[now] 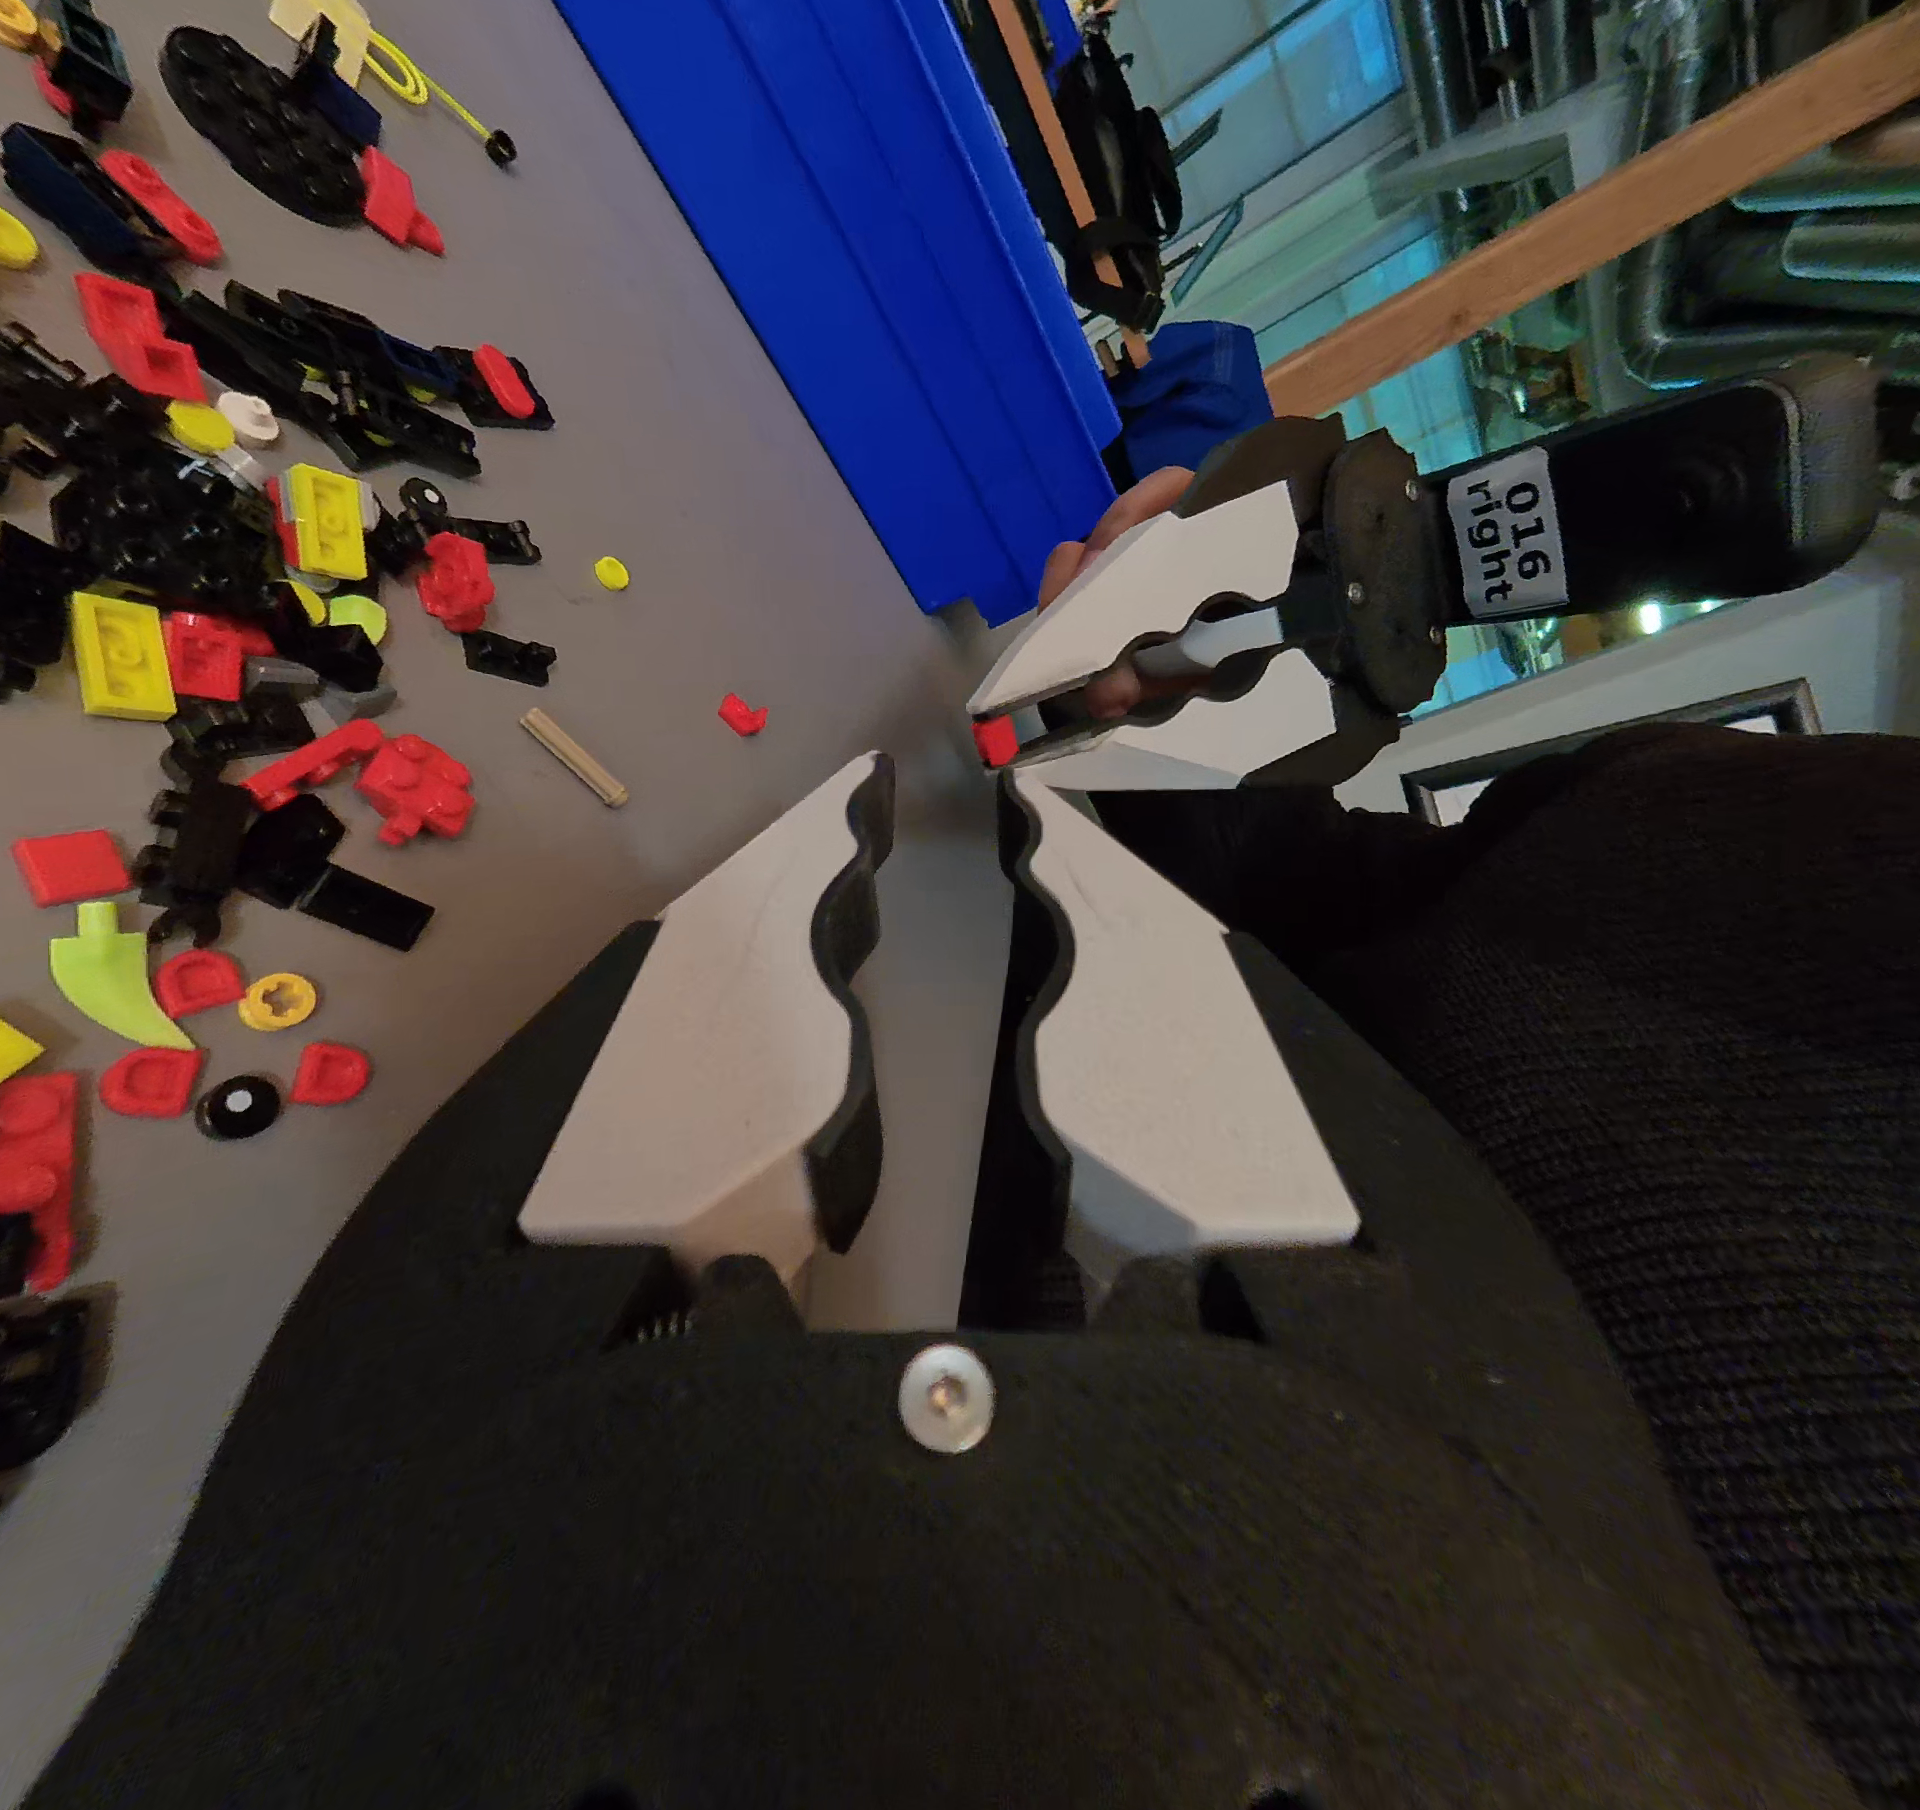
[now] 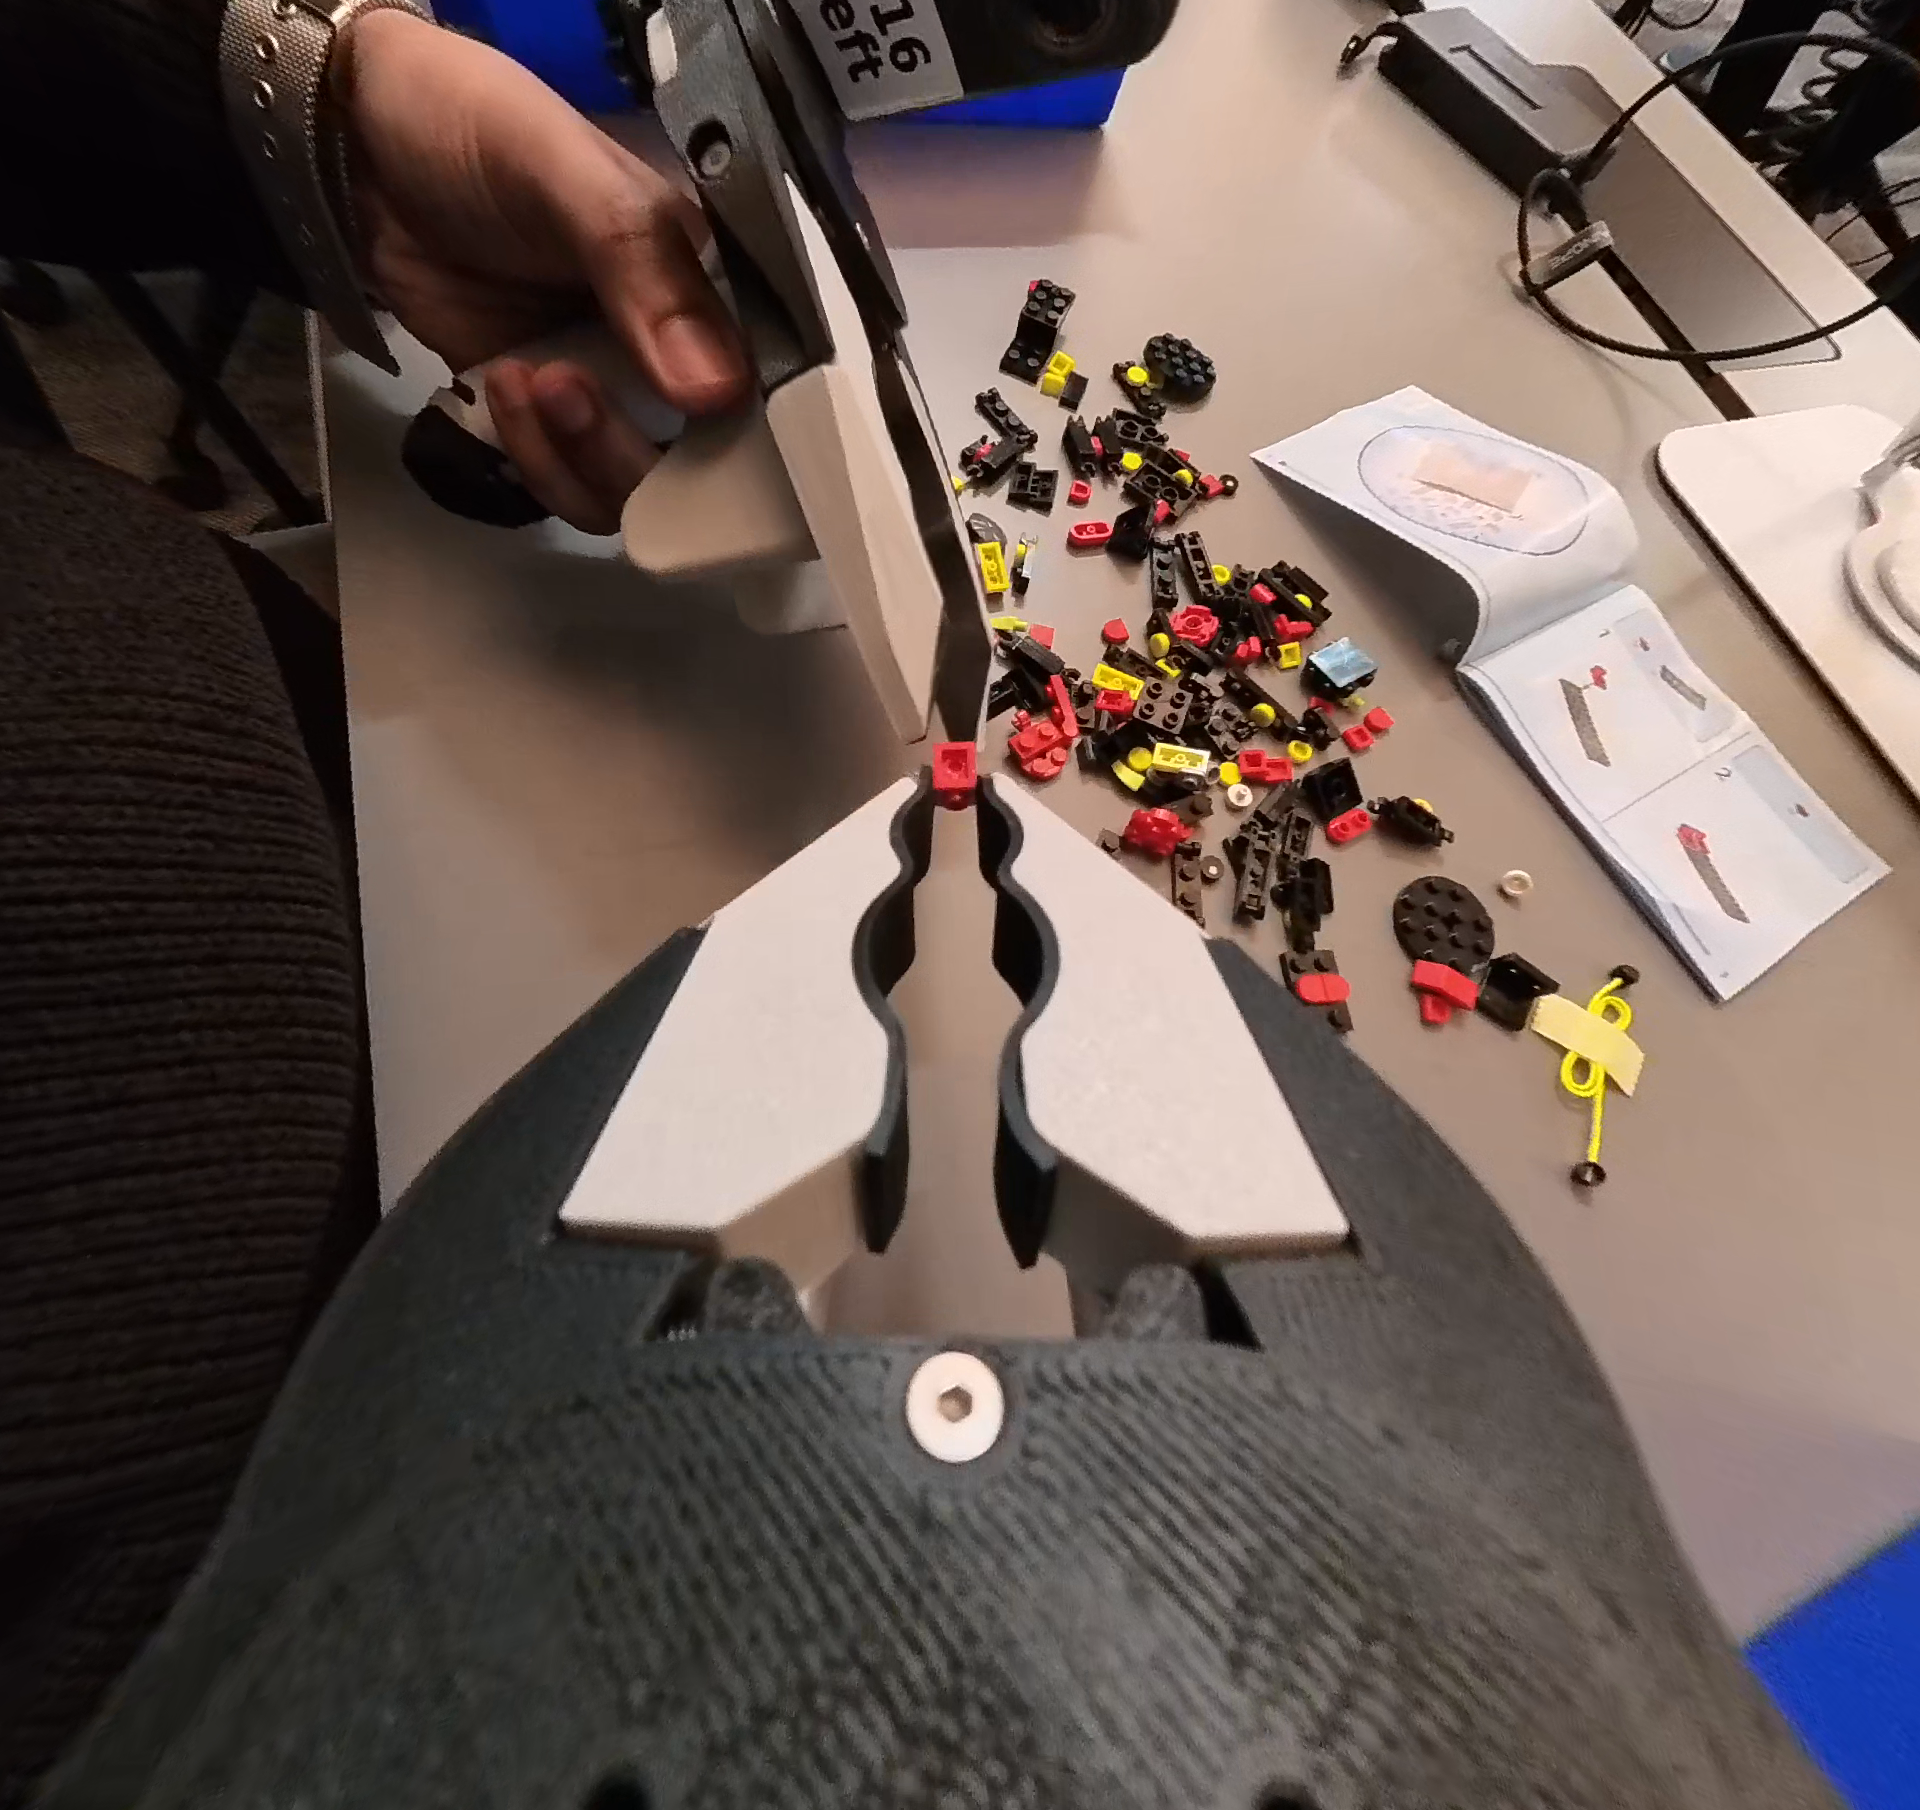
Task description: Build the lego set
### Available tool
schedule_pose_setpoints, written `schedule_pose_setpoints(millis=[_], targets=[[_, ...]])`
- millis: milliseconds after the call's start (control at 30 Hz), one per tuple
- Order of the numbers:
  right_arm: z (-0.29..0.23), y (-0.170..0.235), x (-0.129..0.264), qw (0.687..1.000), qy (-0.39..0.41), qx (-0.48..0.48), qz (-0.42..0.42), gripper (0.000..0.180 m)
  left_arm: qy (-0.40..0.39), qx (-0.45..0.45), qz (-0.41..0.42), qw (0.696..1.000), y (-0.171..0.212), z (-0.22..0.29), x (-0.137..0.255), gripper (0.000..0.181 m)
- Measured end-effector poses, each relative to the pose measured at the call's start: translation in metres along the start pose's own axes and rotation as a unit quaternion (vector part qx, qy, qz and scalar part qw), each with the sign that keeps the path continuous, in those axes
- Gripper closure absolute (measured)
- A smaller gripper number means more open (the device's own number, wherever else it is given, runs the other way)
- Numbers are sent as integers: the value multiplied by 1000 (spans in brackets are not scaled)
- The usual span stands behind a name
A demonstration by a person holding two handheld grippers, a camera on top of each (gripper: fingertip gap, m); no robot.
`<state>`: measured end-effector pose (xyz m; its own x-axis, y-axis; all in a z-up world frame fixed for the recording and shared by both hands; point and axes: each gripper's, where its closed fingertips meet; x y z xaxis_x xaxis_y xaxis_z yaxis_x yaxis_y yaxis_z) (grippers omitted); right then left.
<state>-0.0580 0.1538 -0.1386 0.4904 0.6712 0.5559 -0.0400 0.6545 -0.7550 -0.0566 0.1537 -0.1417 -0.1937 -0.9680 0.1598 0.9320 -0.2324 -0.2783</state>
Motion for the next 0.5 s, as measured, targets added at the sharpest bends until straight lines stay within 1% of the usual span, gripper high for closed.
schedule_pose_setpoints(millis=[500], targets=[[-1, -7, 1, 1000, -3, -1, 26, 173, 0, 1, -10, 1000, 4, 0, -3, 162]])
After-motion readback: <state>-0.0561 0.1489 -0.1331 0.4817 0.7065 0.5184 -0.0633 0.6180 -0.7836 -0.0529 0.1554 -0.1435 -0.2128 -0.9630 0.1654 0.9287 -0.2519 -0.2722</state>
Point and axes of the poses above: each gripper's, where its closed fingertips meet, x back along the fingers, y out of its underside, z = x × y across the jaws, and after that the axes turned 14 degrees about x, right-handed
